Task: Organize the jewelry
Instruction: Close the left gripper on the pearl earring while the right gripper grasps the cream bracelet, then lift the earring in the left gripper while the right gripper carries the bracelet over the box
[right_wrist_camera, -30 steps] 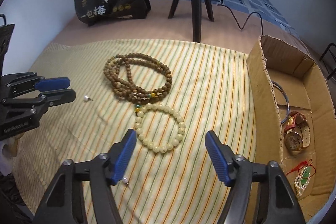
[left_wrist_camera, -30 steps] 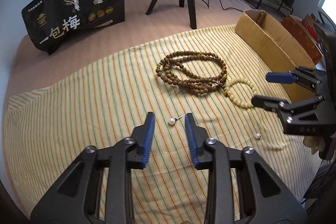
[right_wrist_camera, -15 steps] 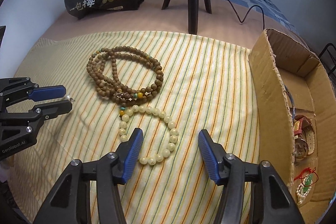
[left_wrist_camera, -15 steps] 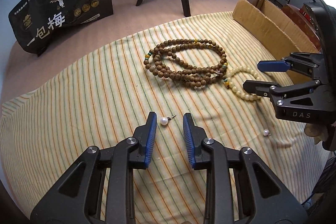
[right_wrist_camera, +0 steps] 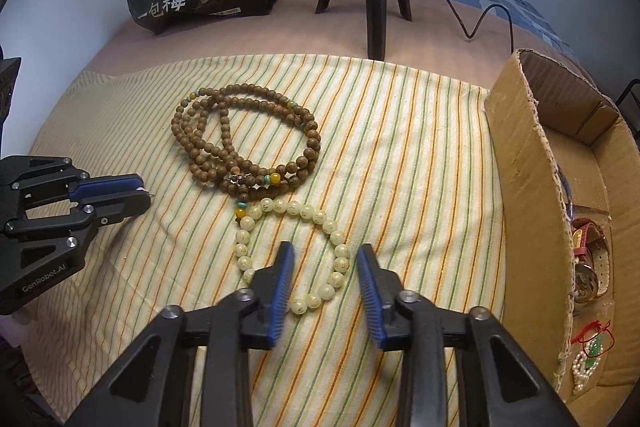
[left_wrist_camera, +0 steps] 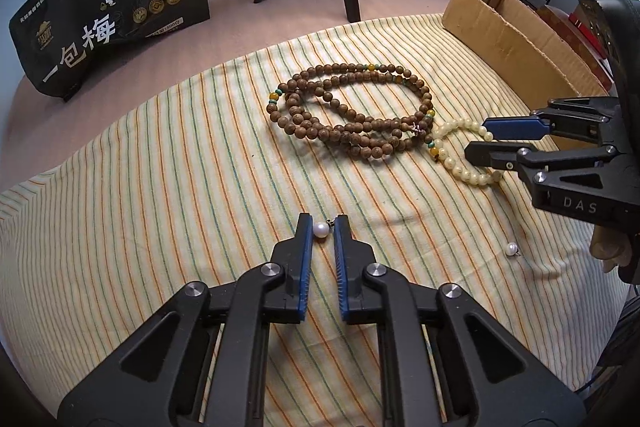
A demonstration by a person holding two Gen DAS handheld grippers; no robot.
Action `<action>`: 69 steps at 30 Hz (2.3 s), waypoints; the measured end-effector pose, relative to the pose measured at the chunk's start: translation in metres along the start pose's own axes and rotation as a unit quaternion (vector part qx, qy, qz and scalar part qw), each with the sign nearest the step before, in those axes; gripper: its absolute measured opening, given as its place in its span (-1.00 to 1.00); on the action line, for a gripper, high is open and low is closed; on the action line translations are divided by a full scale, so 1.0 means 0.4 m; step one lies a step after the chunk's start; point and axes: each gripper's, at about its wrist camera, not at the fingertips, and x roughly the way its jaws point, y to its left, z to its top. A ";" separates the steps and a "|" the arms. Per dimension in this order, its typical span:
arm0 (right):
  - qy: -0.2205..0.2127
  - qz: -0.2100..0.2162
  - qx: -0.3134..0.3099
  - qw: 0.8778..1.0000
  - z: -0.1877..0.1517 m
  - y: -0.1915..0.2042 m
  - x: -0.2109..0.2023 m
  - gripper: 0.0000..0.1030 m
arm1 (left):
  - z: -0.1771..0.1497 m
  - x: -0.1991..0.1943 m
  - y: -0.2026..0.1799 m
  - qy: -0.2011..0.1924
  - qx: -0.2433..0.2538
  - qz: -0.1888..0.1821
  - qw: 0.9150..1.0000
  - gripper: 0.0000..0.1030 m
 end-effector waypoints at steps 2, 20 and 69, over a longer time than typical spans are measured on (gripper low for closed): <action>-0.001 0.003 -0.001 1.000 -0.001 0.001 -0.001 -0.68 | -0.001 -0.001 0.000 -0.001 0.000 0.001 1.000 -0.83; -0.060 0.009 -0.004 0.998 0.011 0.014 -0.102 -0.91 | 0.015 -0.089 0.004 -0.041 -0.022 -0.001 0.999 -0.84; -0.197 -0.070 0.146 0.967 0.009 -0.413 -0.390 -0.91 | 0.206 -0.233 -0.441 -0.172 0.058 -0.105 0.978 -0.84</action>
